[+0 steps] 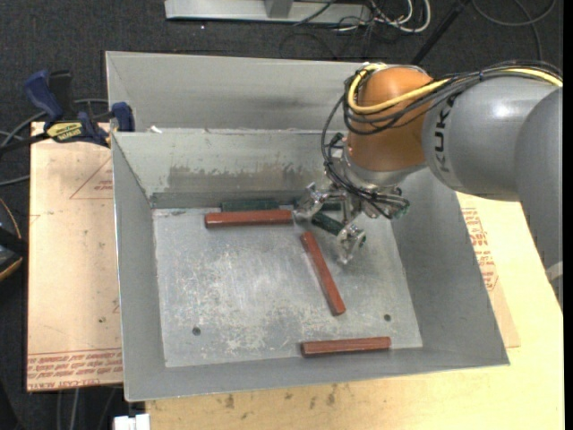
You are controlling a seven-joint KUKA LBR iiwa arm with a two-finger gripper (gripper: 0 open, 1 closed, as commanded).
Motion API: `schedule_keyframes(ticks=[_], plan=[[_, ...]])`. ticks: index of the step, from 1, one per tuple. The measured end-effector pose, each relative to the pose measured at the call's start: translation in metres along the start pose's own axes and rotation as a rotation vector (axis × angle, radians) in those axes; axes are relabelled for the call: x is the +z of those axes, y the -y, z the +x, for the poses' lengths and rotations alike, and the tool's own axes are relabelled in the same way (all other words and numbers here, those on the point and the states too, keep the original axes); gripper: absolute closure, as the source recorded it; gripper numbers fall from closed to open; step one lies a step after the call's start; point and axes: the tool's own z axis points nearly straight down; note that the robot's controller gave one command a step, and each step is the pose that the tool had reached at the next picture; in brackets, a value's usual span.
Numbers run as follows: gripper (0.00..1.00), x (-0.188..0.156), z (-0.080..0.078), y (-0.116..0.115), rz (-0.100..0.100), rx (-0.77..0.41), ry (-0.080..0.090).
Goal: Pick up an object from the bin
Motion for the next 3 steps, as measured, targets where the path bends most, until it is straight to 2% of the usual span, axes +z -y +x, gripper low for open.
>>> schedule_keyframes(ticks=[1, 3], plan=[[1.00, -0.0039, 0.0113, -0.0041, -0.004, -0.520, -0.004], [1.00, -0.0040, 0.0113, -0.0040, -0.005, -0.520, -0.004]])
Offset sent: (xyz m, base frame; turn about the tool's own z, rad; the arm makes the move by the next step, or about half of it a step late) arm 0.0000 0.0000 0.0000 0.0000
